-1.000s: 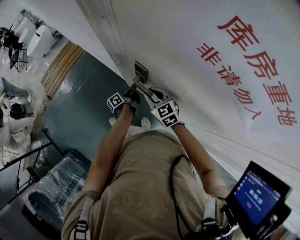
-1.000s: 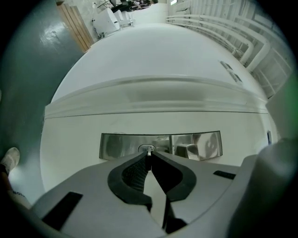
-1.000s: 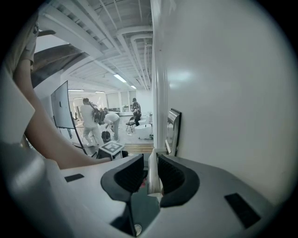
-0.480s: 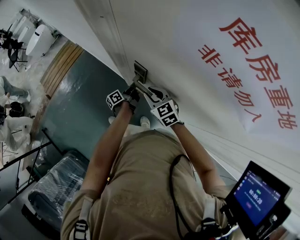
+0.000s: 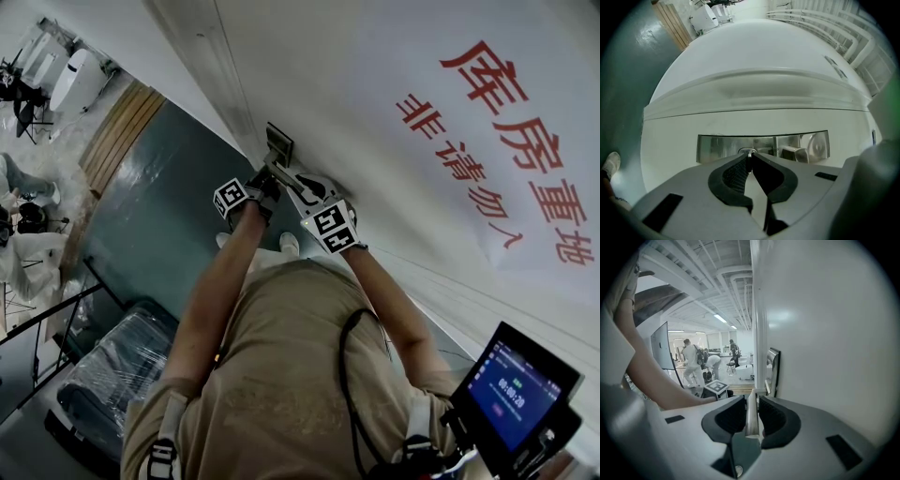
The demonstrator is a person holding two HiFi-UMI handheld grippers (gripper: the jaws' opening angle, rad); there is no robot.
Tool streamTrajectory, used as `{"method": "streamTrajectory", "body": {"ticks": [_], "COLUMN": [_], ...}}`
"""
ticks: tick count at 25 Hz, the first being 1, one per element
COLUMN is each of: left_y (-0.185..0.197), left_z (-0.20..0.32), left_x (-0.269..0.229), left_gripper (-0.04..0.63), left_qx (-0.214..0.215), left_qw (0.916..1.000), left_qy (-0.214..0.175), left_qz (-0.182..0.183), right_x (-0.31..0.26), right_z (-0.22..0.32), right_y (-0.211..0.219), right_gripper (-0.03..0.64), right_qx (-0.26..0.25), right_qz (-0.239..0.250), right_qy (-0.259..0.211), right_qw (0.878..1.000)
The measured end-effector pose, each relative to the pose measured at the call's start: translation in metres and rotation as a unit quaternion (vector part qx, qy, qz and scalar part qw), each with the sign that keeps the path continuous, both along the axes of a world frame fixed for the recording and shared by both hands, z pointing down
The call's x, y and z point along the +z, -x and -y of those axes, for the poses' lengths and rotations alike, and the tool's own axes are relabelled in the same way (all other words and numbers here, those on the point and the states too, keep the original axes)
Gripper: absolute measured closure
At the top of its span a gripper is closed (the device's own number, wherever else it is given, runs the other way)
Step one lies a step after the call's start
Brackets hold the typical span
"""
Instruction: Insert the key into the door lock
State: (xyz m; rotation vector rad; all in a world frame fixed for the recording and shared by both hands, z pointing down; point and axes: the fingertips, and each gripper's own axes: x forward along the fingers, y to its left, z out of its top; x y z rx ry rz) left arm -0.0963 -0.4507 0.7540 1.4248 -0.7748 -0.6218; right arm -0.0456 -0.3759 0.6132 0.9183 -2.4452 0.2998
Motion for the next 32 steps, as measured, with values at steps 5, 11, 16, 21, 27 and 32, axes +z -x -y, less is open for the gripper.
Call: {"method": "streamTrajectory", "body": {"ticks": [5, 11, 16, 21, 27, 32], "left_y": [-0.001, -0.002, 0.000, 0.027, 0.077, 0.112], "left_z": [0.000, 0.000, -0.002, -0.009, -0.015, -0.024], "left_x": [0.000, 0.002, -0.002, -0.001, -0.021, -0.055], "left_gripper": [0.558, 0.557, 0.558, 0.452, 0.433, 0.434], "left_qx": [0.032, 0.035, 0.064, 0.045, -0.046, -0.112], "left_qw": [0.9986, 0.9991, 0.9970, 0.9918, 0.9842, 0.9629], "left_qy": [-0.006, 0.010, -0.010, -0.024, -0.056, -0.109], "left_qz": [0.043, 0.022, 0.042, 0.117, 0.161, 0.220], "right_x": [0.003, 0.001, -0.009, -0.017, -0.022, -0.024], "right_z": [0.000, -0.001, -0.002, -0.002, -0.005, -0.010], "right_y": [-0.001, 0.004, 0.005, 0.004, 0.007, 0.010], "right_gripper": [0.512, 0.512, 0.512, 0.512, 0.512, 0.512], "right_qx": [0.001, -0.004, -0.004, -0.004, -0.005, -0.008], "right_qz": [-0.002, -0.002, 0.001, 0.002, 0.011, 0.019], "right_qy": [0.004, 0.002, -0.008, -0.016, -0.022, -0.023], "right_qw": [1.000, 1.000, 1.000, 1.000, 1.000, 1.000]}}
